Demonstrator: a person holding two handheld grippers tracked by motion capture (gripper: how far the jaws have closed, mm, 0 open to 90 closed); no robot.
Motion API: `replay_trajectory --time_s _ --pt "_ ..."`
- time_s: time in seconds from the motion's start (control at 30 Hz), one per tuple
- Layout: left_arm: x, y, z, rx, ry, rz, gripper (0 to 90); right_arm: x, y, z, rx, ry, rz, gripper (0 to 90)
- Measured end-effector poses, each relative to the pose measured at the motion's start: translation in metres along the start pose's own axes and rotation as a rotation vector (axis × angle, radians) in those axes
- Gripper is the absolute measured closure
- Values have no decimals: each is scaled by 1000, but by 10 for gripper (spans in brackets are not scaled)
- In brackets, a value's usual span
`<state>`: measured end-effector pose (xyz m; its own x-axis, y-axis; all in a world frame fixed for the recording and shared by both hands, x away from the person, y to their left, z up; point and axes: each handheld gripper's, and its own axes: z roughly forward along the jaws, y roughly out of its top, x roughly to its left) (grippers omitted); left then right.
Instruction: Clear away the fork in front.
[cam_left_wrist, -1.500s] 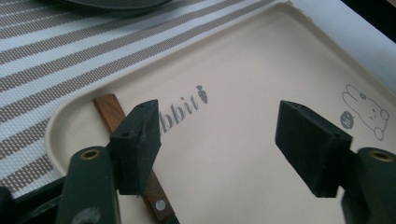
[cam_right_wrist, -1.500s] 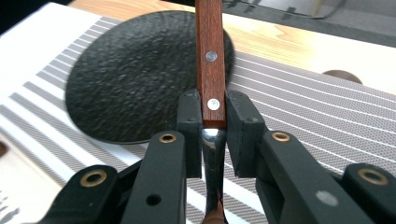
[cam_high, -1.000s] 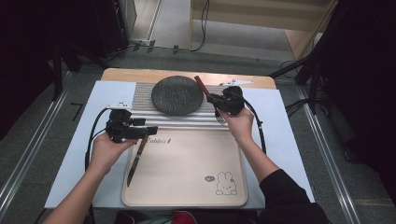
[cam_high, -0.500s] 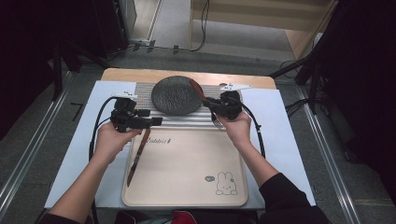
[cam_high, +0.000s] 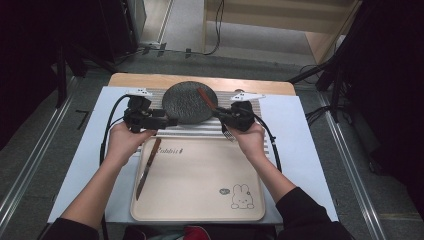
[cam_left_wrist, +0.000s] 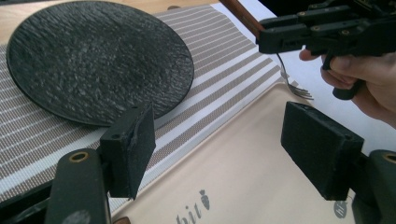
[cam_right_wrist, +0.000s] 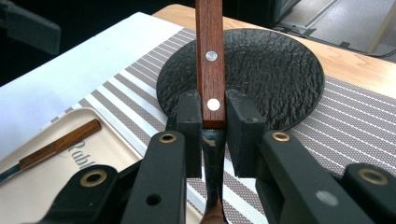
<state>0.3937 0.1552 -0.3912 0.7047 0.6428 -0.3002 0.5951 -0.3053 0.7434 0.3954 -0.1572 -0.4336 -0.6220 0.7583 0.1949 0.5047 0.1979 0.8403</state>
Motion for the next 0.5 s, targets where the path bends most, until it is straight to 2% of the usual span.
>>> replay_trajectory --time_s 0.27,0.43,0.5 --pt "-3 9 5 -14 -10 0 289 6 1 -1 -8 15 -20 750" --pt "-6 14 9 -9 9 12 287 10 0 0 -14 26 -19 750" --pt "-6 16 11 -5 3 10 288 11 0 0 -14 29 -22 750"
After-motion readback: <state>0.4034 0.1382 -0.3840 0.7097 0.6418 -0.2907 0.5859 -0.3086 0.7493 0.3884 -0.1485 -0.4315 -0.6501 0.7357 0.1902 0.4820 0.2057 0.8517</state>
